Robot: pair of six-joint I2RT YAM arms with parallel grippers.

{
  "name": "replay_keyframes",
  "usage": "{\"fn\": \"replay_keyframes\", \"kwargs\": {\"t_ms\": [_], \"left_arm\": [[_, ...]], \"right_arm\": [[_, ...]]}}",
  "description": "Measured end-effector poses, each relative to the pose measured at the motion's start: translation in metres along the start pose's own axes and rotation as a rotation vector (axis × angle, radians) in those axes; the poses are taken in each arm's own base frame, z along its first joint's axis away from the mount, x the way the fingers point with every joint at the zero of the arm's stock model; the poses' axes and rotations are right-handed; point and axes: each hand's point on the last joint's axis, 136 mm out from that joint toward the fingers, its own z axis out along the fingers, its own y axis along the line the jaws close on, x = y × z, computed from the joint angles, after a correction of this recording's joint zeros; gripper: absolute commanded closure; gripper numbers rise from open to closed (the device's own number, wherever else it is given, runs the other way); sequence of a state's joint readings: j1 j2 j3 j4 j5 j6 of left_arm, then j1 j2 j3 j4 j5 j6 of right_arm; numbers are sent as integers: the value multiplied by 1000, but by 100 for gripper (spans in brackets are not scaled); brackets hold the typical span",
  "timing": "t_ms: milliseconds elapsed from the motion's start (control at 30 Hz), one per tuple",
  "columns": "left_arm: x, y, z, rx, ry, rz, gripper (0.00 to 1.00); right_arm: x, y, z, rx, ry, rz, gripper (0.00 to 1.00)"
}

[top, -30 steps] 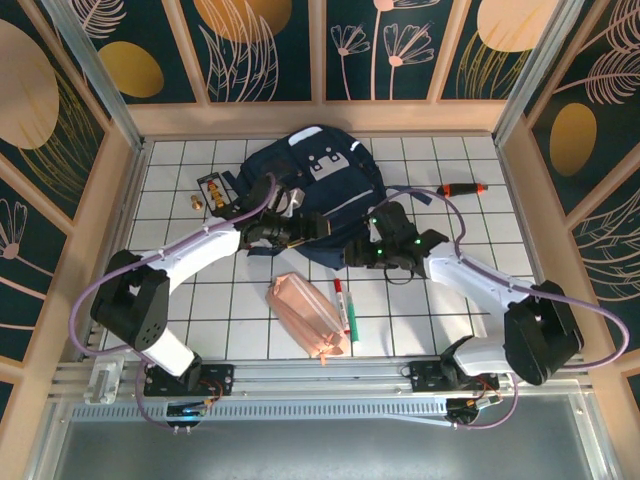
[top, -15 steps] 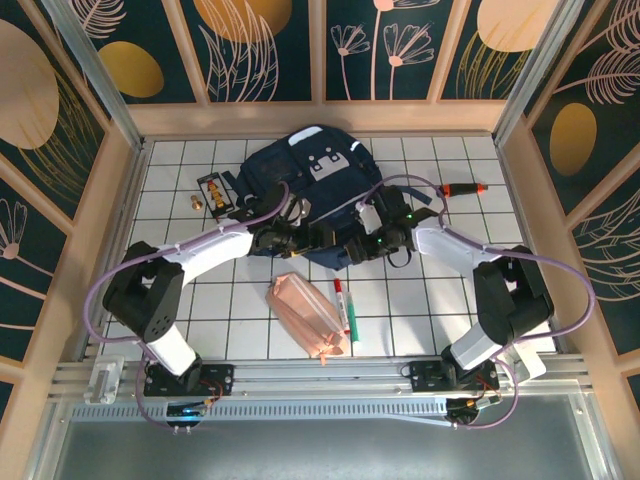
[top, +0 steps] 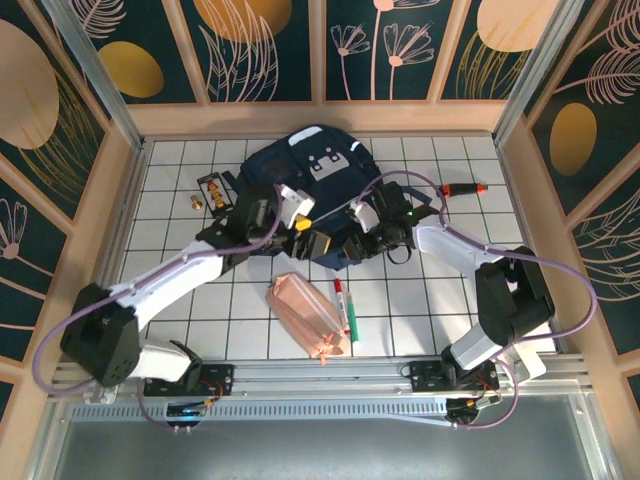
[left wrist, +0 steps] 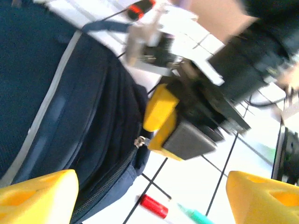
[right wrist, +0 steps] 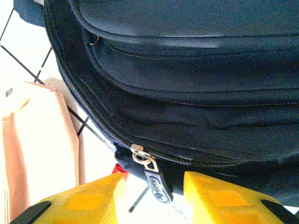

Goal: Pack books, pencil case, and school supplies into a backpack

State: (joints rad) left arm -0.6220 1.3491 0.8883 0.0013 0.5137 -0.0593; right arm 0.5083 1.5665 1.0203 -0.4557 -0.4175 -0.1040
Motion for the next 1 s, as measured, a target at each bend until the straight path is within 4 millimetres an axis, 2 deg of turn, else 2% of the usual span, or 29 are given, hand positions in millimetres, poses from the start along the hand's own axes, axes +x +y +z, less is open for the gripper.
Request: {"fn": "replay_keyframes", "kwargs": {"t_ms": [67,133,200,300,400,567,733,867,967,1000], "left_arm": [[13,-8,-7,26,-37,197,20],[33,-6,-4,28,-28,349,27],[51,3,8,31,22,477,34],[61,20,30,21,85,608,36],[62,34,43,-8,104,709,36],[62,48,55,-61,122,818,42],[60,42,68,-40,117,891,53],[68,34,74,9,120,907,57],[73,32,77,26,126,905,72],[75,33,78,25,133,901,84]], "right_arm": [[2,2,3,-20,6,0,70],[4,4,7,-41,15,-1,81],[7,6,11,-61,26,-4,90],[8,9,12,-93,30,-10,99],[7,13,10,-133,24,-10,100],[11,17,10,-191,17,1,100],[10,18,7,-204,2,-1,100],[6,15,4,-191,-16,-3,100],[5,12,3,-170,-26,0,100],[6,10,3,-158,-27,6,100]]}}
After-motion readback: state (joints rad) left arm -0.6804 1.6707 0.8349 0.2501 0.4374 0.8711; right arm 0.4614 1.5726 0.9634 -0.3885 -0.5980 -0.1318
